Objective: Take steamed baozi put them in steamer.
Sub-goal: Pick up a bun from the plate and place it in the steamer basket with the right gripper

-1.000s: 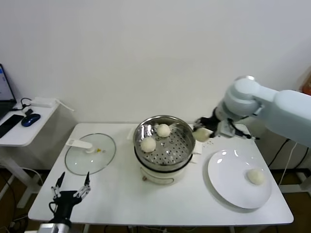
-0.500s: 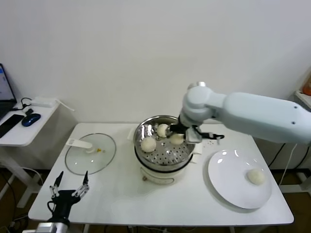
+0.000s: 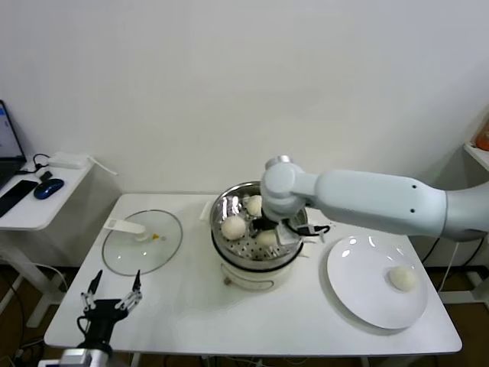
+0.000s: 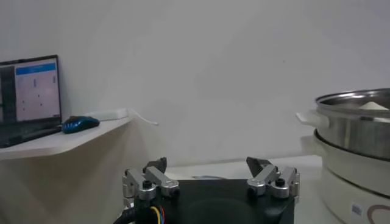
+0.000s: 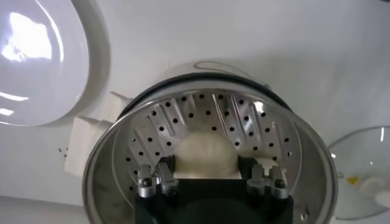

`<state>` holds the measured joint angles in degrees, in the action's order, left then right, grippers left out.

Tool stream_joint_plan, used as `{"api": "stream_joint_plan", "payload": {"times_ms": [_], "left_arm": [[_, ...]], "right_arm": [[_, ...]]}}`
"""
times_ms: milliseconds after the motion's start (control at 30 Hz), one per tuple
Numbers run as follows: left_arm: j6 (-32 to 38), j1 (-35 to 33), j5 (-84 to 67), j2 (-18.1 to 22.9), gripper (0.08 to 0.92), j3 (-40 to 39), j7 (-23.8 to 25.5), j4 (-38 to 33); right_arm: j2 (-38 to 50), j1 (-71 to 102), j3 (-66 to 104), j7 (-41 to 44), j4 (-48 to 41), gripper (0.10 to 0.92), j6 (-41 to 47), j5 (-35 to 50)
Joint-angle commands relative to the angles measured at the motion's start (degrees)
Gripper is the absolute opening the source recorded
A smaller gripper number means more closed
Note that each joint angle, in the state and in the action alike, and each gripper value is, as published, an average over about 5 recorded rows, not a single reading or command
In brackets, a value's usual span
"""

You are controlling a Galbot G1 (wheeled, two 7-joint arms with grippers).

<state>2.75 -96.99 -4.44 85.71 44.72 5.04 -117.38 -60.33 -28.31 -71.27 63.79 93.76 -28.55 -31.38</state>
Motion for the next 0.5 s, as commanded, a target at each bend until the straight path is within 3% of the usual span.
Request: {"api": "stream_joint_plan", "payload": {"times_ms": [33,500], "left_arm": [[-0.1,0.1,0.2,0.0,0.823,-0.1,0.0,0.2],[-0.4,0.2,0.3,-0.3,0.823,-0.1,0.3,0.3]], "right_arm": [[-2.2,1.7,-0.5,0.1,-0.6,0.67,-0.9,-2.0],[-2.6,2.6,-0.5,0.5,-0.4,0.67,-1.1,-2.4]]}}
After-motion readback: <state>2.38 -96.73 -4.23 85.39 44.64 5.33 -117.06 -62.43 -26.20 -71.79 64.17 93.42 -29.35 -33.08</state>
